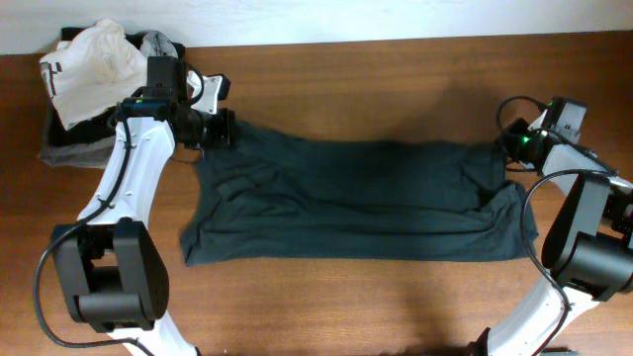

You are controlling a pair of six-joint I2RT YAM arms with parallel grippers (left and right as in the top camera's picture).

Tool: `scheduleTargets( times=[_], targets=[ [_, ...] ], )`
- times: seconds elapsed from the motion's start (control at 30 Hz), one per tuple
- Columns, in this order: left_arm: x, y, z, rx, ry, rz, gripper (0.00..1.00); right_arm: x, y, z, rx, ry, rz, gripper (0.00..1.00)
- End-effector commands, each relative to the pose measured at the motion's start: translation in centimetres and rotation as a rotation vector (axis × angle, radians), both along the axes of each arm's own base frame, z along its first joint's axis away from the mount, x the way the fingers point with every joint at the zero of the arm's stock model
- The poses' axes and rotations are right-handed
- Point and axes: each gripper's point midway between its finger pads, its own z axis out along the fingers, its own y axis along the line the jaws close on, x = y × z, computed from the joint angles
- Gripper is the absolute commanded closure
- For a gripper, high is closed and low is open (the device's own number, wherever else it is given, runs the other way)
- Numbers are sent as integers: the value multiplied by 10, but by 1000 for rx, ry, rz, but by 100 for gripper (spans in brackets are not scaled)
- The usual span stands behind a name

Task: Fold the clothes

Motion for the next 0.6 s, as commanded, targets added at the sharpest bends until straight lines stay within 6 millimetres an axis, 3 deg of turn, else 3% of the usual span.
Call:
scheduleTargets(
  times=[0.0, 0.1, 0.13, 0.2, 0.3, 0.4, 0.5, 0.57],
  targets=[
    [7, -17, 42, -137, -75, -51, 99, 21, -10, 34, -9, -25, -2, 96],
    [9, -17, 78, -134, -150, -55, 99, 26, -12, 71, 1, 0, -1, 96],
    [4, -14, 99, -113, -196, -47, 99, 25, -12, 90, 4, 8, -1, 96],
    [-9, 4, 113, -11, -207, 13, 99, 19, -9, 109, 6, 14, -1, 96],
    [-26, 20, 113, 81, -163, 64, 99, 12, -6, 135, -20, -14, 16, 96],
    [-42, 53, 101, 214, -55, 242, 99, -8, -3, 168, -59, -19, 12, 96],
    [-66, 74, 86, 320, 67, 333, 98, -31, 7, 181, -46, 23, 21, 96],
    [-76, 74, 81, 327, 110, 326, 96, -47, 14, 186, -31, 57, 22, 96]
  ],
)
